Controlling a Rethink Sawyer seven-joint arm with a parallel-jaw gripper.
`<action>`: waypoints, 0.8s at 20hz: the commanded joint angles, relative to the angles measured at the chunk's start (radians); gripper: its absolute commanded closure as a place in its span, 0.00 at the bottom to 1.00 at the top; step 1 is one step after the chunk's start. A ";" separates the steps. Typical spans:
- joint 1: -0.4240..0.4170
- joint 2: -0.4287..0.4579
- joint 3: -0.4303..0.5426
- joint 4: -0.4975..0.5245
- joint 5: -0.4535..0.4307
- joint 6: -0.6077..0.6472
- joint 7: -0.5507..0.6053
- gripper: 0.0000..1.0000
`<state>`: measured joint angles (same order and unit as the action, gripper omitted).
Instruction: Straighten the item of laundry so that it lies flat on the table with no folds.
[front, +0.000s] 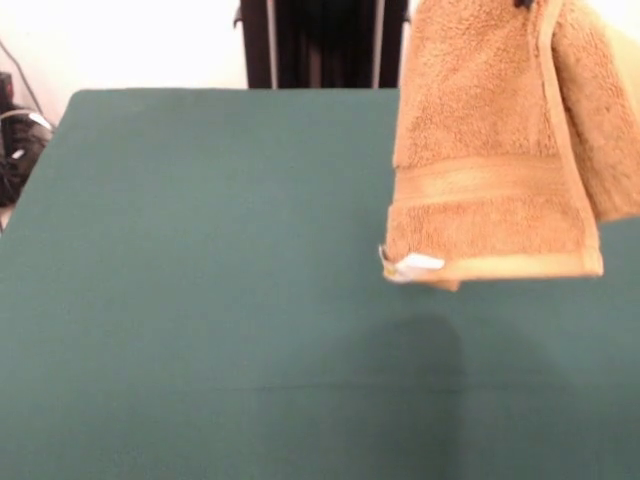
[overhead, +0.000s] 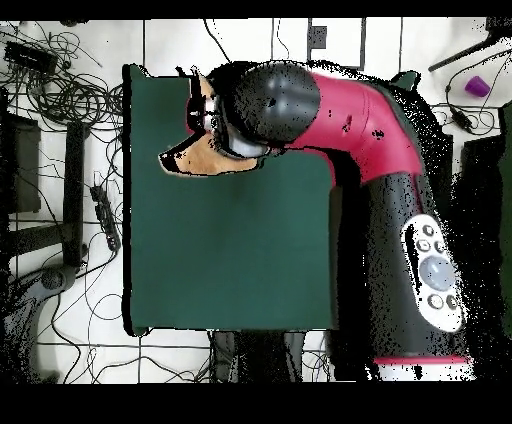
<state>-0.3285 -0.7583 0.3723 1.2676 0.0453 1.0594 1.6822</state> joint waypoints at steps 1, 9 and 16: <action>0.098 0.220 -0.029 -0.429 -0.064 0.211 0.261 1.00; 0.174 0.434 0.006 -0.908 -0.122 0.459 0.385 1.00; 0.182 0.480 0.057 -0.993 -0.183 0.424 0.408 1.00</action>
<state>-0.1851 -0.3453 0.3544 0.4790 -0.0810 1.3880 1.7516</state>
